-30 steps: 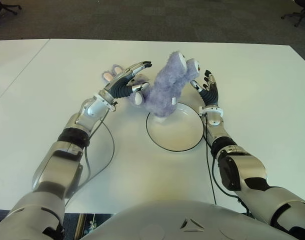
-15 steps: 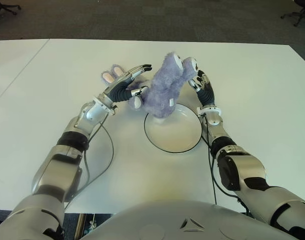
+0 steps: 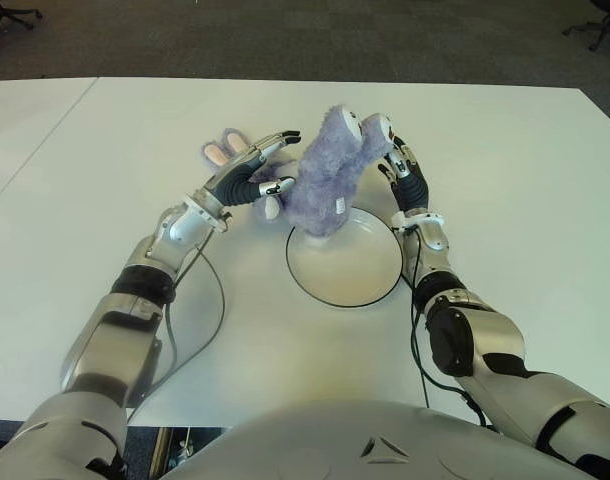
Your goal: Put the doll into the plate.
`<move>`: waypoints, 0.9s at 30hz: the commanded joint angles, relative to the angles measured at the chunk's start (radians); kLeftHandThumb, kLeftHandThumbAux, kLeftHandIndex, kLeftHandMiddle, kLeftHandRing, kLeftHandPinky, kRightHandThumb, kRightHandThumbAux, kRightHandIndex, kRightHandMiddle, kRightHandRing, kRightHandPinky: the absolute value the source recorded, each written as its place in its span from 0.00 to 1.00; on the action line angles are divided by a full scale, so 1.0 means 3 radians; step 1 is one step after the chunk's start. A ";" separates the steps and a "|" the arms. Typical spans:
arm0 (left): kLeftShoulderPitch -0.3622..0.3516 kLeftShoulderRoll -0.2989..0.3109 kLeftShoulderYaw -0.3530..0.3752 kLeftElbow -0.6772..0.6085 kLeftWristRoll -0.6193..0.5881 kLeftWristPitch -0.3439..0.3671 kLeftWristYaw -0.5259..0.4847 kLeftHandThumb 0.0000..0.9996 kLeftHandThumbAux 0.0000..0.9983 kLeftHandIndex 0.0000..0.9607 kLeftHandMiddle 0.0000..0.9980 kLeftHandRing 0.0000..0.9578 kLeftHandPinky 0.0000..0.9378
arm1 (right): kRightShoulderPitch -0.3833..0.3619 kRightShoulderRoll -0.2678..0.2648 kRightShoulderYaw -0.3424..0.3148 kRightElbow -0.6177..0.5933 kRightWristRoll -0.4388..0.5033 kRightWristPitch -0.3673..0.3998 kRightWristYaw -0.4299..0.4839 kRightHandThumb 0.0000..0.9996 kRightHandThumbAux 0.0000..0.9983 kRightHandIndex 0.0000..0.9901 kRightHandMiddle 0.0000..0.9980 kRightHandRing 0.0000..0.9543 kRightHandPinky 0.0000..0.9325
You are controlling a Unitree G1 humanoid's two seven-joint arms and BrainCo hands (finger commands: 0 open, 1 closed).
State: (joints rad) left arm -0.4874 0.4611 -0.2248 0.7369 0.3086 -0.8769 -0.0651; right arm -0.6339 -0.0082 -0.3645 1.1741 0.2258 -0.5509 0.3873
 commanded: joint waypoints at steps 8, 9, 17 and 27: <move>0.0050 -0.0131 0.0078 0.0298 0.0178 -0.0033 0.0403 0.19 0.20 0.00 0.00 0.00 0.00 | 0.0427 0.0332 -0.0144 0.0211 0.0246 0.0056 0.0367 0.21 0.46 0.05 0.02 0.00 0.02; 0.0047 -0.0129 0.0076 0.0312 0.0192 -0.0042 0.0424 0.18 0.20 0.00 0.00 0.00 0.00 | 0.0418 0.0322 -0.0122 0.0205 0.0216 0.0029 0.0346 0.21 0.46 0.04 0.02 0.00 0.02; 0.0016 -0.0120 0.0055 0.0390 0.0319 -0.0063 0.0569 0.17 0.20 0.00 0.00 0.00 0.00 | 0.0183 0.0150 0.0071 -0.0245 0.0029 -0.0177 0.0094 0.16 0.49 0.03 0.00 0.00 0.00; -0.0060 -0.0156 0.0053 0.0527 0.0446 -0.0164 0.0836 0.17 0.19 0.00 0.00 0.00 0.00 | 0.0210 0.0087 0.0450 -0.0675 -0.0399 -0.0394 -0.0383 0.11 0.47 0.02 0.00 0.00 0.00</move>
State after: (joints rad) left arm -0.4923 0.4304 -0.2054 0.8714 0.4158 -0.9175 0.1571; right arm -0.5902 0.0199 -0.2611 0.9953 0.1393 -0.6650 0.3029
